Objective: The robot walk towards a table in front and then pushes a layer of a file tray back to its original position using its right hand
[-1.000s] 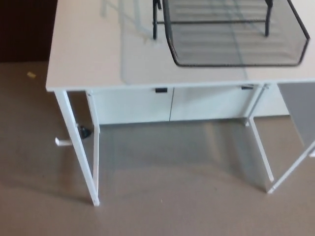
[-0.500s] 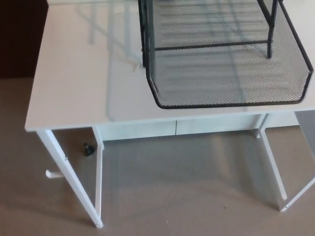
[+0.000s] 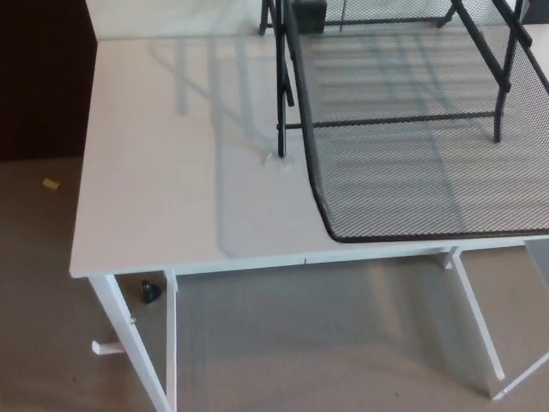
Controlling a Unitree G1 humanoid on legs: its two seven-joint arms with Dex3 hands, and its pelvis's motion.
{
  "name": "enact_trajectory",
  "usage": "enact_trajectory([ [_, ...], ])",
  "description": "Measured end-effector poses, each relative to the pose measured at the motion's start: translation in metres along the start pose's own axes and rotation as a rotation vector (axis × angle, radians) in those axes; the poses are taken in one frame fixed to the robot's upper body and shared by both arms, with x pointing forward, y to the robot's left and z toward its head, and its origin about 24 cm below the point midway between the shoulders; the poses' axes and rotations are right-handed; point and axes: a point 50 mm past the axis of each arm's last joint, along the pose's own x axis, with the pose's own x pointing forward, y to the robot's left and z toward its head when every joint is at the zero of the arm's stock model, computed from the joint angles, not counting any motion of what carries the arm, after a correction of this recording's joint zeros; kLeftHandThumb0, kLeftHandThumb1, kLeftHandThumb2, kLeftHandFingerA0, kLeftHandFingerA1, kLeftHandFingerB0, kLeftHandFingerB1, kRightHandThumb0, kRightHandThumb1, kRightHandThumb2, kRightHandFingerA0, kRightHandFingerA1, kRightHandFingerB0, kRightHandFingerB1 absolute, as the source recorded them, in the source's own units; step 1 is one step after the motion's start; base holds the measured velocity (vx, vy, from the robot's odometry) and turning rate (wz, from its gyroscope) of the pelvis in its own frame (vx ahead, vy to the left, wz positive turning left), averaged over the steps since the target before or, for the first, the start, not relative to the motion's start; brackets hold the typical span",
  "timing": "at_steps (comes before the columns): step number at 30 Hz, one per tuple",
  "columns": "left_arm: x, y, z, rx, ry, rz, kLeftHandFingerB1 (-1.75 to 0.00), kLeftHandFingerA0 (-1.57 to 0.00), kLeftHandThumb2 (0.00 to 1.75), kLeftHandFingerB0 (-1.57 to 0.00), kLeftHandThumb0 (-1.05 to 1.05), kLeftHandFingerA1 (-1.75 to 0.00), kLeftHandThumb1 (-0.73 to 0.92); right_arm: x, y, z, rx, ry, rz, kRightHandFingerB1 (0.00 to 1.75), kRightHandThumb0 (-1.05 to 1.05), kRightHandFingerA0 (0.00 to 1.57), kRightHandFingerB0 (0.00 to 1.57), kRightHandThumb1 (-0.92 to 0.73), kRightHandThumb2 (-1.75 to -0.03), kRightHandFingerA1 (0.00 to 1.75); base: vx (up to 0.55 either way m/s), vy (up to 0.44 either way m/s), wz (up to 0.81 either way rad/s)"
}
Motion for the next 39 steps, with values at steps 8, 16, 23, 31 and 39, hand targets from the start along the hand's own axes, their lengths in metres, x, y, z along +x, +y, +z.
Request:
enact_trajectory([
  [8,0.0015,-0.0042,0.0022,0.000,-0.010,-0.011,-0.49,-0.23,0.86,-0.19,-0.04,-0.52,0.44,0.0000,-0.0034,0.0018,-0.015,-0.003,-0.003,0.49,-0.41,0.81,0.70,-0.22,-0.53,0.52,0.09,-0.144,0.00],
  [16,0.0014,-0.0057,0.0026,-0.001,-0.013,-0.014,-0.50,-0.24,0.86,-0.20,-0.04,-0.53,0.44,0.0005,-0.0031,0.0002,-0.013,0.004,-0.004,0.50,-0.44,0.80,0.70,-0.23,-0.55,0.52,-0.01,0.021,-0.05],
  [23,0.0013,-0.0024,0.0070,0.034,-0.020,-0.001,-0.49,-0.25,0.86,-0.20,-0.04,-0.52,0.44,0.0021,0.0016,0.0014,-0.021,-0.001,0.015,0.49,-0.43,0.79,0.70,-0.22,-0.54,0.51,0.04,0.114,0.07],
  [31,0.0039,-0.0023,0.0078,0.041,-0.016,0.003,-0.49,-0.25,0.85,-0.20,-0.04,-0.53,0.43,0.0029,0.0015,0.0070,-0.032,-0.023,0.015,0.49,-0.42,0.80,0.70,-0.22,-0.53,0.51,0.01,-0.014,0.03],
  [39,0.0032,-0.0026,0.0082,0.043,-0.019,0.002,-0.50,-0.28,0.85,-0.21,-0.04,-0.54,0.43,0.0016,0.0032,0.0063,-0.045,-0.017,0.013,0.50,-0.45,0.81,0.71,-0.22,-0.54,0.52,0.00,0.000,0.00],
])
